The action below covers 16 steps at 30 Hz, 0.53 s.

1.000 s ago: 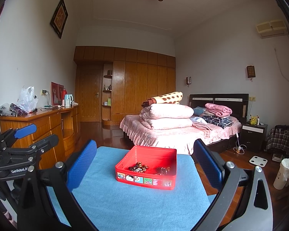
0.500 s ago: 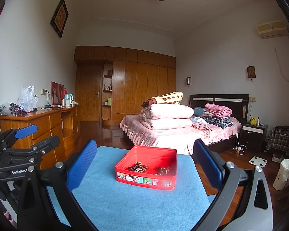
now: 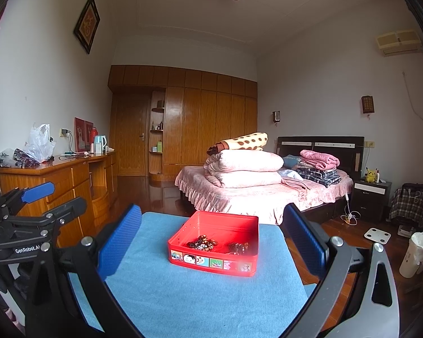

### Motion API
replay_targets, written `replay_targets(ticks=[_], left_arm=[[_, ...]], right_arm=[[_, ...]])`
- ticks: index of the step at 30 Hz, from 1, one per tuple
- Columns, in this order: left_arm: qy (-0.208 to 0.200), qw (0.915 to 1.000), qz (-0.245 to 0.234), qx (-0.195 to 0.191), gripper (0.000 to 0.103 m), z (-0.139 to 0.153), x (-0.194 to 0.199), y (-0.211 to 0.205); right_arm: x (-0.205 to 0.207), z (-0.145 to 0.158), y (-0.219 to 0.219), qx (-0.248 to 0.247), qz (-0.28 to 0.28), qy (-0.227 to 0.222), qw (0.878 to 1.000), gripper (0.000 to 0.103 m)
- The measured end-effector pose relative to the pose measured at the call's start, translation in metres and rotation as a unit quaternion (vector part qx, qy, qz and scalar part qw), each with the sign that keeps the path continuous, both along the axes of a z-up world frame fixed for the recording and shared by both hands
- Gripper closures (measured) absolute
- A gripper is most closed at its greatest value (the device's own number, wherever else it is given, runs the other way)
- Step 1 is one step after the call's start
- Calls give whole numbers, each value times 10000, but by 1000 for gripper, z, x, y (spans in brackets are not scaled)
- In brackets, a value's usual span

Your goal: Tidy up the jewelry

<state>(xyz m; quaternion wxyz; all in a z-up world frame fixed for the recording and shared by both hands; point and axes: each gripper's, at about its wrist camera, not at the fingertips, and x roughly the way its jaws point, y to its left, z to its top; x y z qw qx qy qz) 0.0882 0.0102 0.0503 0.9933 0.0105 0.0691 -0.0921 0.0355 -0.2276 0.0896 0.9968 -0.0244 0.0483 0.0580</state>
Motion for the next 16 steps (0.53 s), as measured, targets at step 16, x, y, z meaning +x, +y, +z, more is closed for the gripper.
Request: replay_targets(ticks=[16], left_arm=[[35,10000,3,11,6,-2,0,-1]], right_arm=[[1,-1,-4,7,-6,5,10000,5]])
